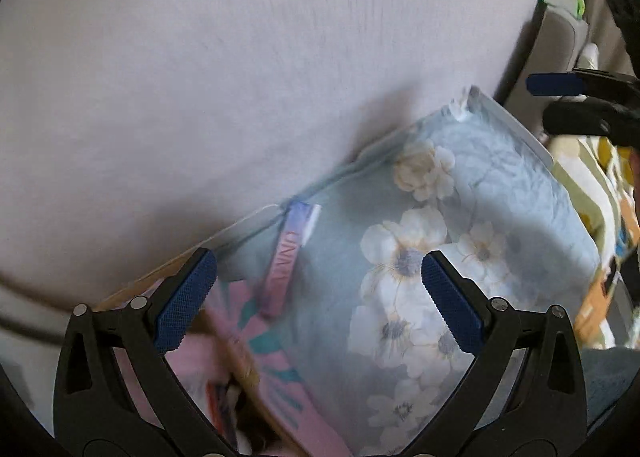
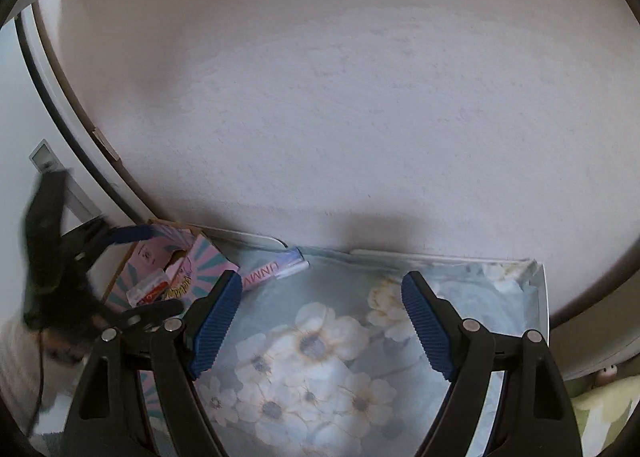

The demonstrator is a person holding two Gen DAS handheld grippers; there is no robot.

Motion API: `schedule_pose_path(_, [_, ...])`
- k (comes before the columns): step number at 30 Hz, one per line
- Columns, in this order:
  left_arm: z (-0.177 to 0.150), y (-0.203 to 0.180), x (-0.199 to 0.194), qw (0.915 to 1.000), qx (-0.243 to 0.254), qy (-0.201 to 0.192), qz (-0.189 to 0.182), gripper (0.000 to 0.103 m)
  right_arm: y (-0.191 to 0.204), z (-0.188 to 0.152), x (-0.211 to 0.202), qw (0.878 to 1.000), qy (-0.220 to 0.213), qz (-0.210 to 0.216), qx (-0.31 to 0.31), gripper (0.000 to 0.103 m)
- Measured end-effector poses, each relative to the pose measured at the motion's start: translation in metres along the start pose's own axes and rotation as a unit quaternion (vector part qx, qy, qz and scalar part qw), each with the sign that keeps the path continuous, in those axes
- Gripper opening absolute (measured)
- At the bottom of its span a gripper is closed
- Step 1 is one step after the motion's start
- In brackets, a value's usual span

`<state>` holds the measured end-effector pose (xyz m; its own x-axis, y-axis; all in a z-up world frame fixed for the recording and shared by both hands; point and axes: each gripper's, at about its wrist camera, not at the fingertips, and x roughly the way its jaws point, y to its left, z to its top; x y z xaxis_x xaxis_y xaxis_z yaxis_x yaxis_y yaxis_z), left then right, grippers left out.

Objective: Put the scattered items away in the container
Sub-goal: 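Move both tools back to the table toward the UNMV box and white stick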

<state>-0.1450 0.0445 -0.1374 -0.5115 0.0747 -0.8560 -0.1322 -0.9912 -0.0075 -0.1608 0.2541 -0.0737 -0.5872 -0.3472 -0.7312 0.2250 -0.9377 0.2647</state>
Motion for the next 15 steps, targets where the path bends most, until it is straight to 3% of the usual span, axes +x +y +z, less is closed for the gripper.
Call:
schedule_pose_path(7, [0.008,0.011,0.066,0.9974,-0.006,0.063,-0.032,0.100,-0.012,-0.015,0.048,0.998,0.053,0.008,-0.031,0.079])
schedule_pose_path(12, [0.004,0.013,0.103,0.9930,0.006,0.118,-0.011,0.084,-0.018,-0.019,0.096,0.993,0.094,0.029,-0.064,0.079])
schedule_pose_path(15, [0.009,0.010,0.114,0.9892,0.020,0.145,0.004,0.083,-0.019,-0.018,0.112,0.990,0.103,0.050,-0.079,0.079])
